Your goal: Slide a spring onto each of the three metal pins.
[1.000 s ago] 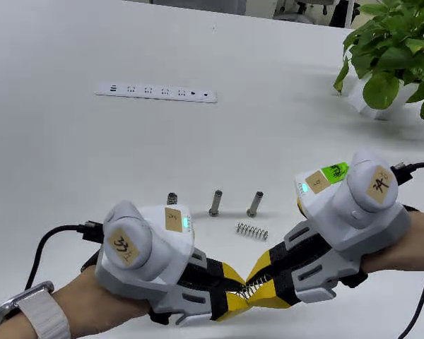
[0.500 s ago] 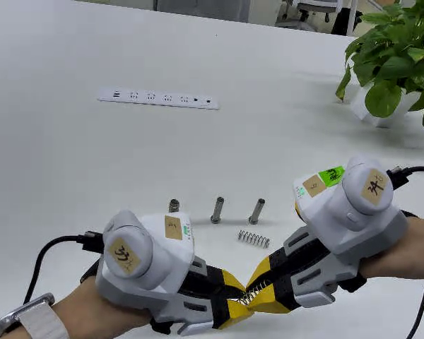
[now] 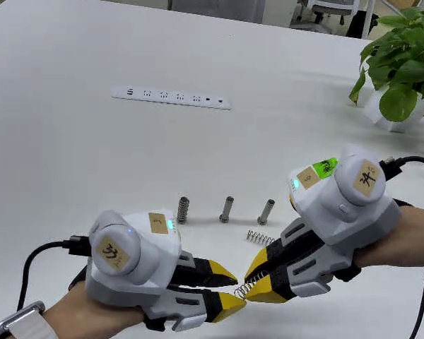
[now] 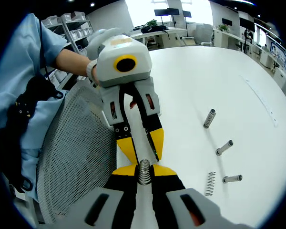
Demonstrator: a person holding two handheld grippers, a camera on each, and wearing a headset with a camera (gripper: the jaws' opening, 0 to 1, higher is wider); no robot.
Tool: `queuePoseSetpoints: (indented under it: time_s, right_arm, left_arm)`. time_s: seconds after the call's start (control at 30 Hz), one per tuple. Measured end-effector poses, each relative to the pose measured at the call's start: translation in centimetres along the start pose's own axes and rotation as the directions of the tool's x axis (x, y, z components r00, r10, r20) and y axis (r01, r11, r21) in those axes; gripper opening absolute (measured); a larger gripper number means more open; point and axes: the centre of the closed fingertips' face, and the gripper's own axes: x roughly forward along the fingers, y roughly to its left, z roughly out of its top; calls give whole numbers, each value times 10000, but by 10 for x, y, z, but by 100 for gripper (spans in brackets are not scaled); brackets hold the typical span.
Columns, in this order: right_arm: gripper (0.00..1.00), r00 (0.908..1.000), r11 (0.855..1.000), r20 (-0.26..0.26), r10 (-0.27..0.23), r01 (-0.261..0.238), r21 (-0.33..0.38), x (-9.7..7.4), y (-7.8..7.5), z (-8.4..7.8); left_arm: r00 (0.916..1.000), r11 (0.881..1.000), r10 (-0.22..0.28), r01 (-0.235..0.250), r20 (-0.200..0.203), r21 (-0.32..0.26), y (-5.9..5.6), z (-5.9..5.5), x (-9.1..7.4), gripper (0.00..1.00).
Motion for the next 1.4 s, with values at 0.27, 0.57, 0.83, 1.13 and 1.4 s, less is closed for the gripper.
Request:
queuePoseSetpoints:
  time_s: [0.27,0.57,0.83,1.13,1.4]
  right_arm:
    - [12,9992,9972,-399,-58,28,-741,-2,-12,0]
    - [12,9982,9947,-573,-172,112,-1026,-4,-26,10]
    - [12,9933,9886,-1138,-211,38,-1505,-8,-38,12]
    - [12,9865,9813,-1477,-710,425,-1880,-19,-65,18]
    - [12,9583,9567,-2143,-1891,1306,-2602,-32,-110,21]
  left_arm:
    - [9847,9828,1718,-1693,285,-740,33,-6,-31,44]
    - [9564,9520,2910,-2867,259,-1075,49,-15,-53,73]
    - [9206,9091,3890,-3773,357,-1766,59,-19,-66,100]
    - [9038,8907,4262,-4117,387,-1926,64,-23,-75,100]
    - [8996,8887,4357,-4245,309,-1734,60,-25,-73,100]
